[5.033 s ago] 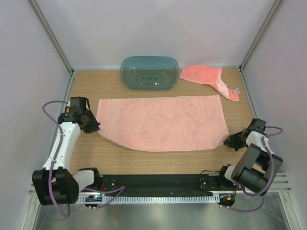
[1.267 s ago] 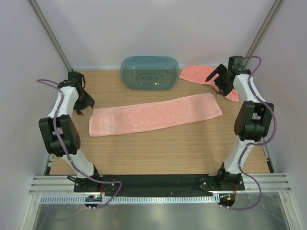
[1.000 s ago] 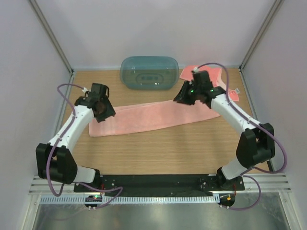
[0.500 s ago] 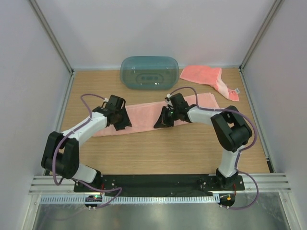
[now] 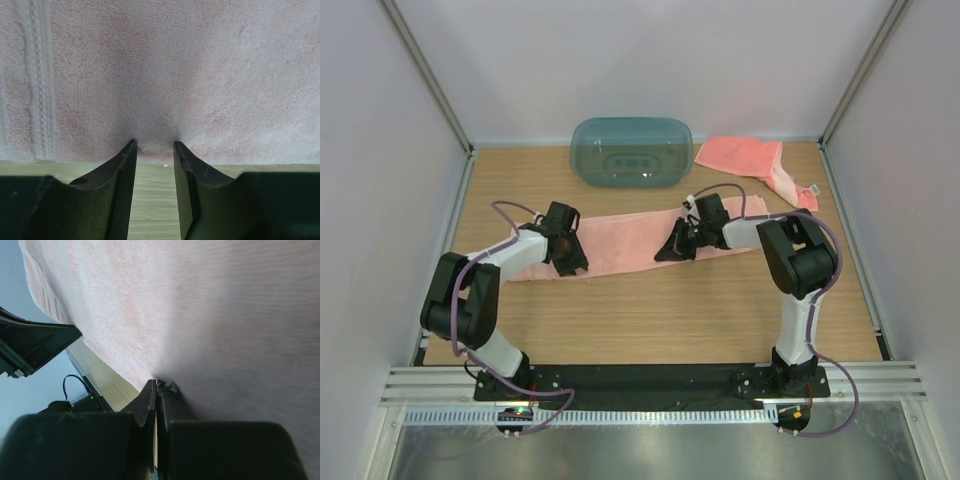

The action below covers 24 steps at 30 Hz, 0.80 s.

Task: Roll the towels
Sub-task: Fold the towel

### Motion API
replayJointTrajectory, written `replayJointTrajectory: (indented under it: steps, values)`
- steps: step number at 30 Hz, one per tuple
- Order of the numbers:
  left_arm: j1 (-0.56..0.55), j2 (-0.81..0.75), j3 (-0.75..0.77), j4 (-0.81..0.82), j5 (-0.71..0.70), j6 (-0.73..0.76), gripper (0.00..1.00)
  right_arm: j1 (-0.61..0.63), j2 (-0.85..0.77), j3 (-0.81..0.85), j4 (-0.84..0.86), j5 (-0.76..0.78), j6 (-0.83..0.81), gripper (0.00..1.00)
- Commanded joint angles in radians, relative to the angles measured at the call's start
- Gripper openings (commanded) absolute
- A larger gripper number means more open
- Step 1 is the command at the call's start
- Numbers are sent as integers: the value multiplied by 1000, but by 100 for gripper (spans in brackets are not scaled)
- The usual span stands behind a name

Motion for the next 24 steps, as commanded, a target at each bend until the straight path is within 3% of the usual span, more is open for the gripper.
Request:
replayJointTrajectory:
  steps: [1,12,24]
  values:
    - [62,-31,-33,-30,-95,54,37,-52,-21,-45,22,-38,-45,1]
    - [110,-34,-15,-91,-168,32,36,-208,-147,-211,-20,-54,-99,1]
    - [210,-82,-24,-170,-253,-10,34,-513,-282,-358,-26,26,-27,1]
